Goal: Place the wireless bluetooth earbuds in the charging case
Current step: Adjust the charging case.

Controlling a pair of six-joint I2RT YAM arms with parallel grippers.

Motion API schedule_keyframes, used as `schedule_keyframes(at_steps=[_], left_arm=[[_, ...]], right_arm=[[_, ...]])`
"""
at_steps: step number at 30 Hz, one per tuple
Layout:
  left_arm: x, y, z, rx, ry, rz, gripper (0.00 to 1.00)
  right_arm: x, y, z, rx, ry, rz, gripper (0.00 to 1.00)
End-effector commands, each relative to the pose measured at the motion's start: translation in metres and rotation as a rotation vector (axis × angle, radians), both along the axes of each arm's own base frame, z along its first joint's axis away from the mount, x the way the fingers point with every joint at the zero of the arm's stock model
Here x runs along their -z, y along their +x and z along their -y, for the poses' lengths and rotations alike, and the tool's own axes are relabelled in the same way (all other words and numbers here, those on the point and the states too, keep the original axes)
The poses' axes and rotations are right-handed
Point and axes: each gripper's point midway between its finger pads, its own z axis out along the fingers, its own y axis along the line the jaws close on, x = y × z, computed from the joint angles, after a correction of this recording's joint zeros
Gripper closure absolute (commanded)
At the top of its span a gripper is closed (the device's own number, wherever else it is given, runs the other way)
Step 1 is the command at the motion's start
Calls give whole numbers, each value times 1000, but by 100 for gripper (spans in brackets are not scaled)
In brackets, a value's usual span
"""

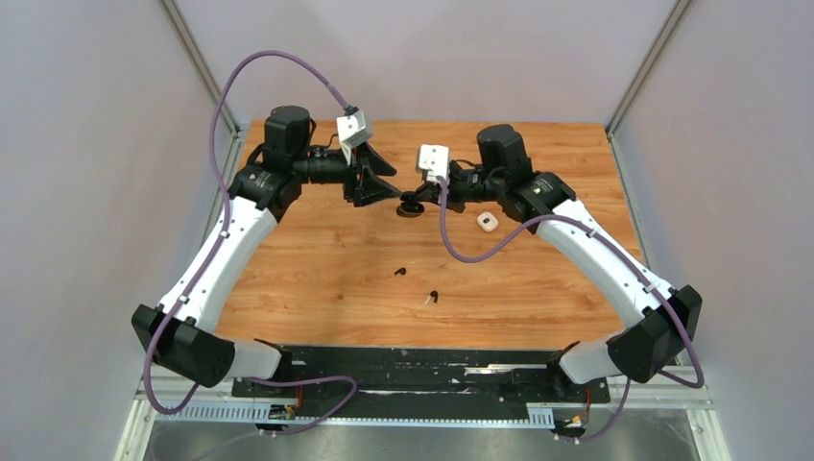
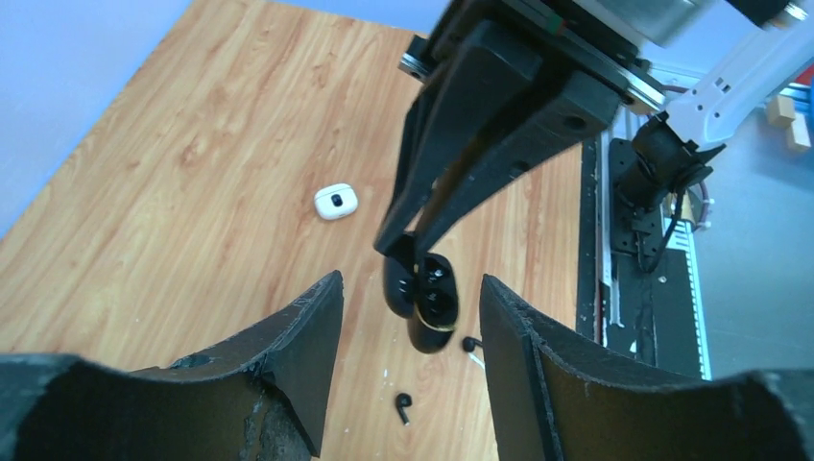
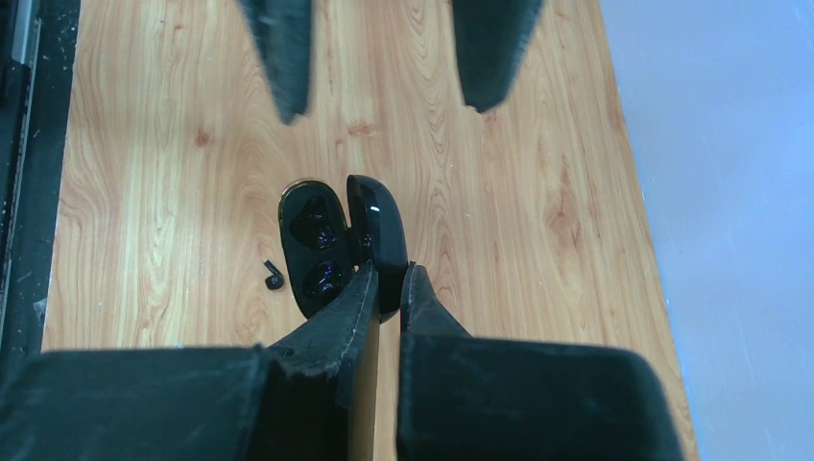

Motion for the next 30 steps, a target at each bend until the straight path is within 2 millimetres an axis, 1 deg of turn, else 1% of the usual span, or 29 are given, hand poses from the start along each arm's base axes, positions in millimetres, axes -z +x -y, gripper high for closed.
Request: schedule_keyframes(at_steps=[1,5,8,12,16,19,26,30], left_arm=[[1,16,2,-40,17,6,40],[6,21,7,-40,12,-22,43],[7,19,11,-21,14,-36,44],[14,16,13,0,38,-57,44],[18,17,14,6,46,-61,46],[17,14,17,25,41,-62,47],[25,21,18,0,67,-60,56],[24,22,19,-2,71,-53,59]], right_arm=[[-26,-6,-3,-33,6,116,100],[-31,-5,-6,-28,10,123,100],[-35,-2,-7,-16,7,136,100],[-38,2,-9,-3,2,151,100],[-37,2,-11,-3,-9,166,100],[-35,6,-12,8,-17,167,100],[-40,4,-16,5,-10,176,100],[-41,4,-18,6,-9,186,100]])
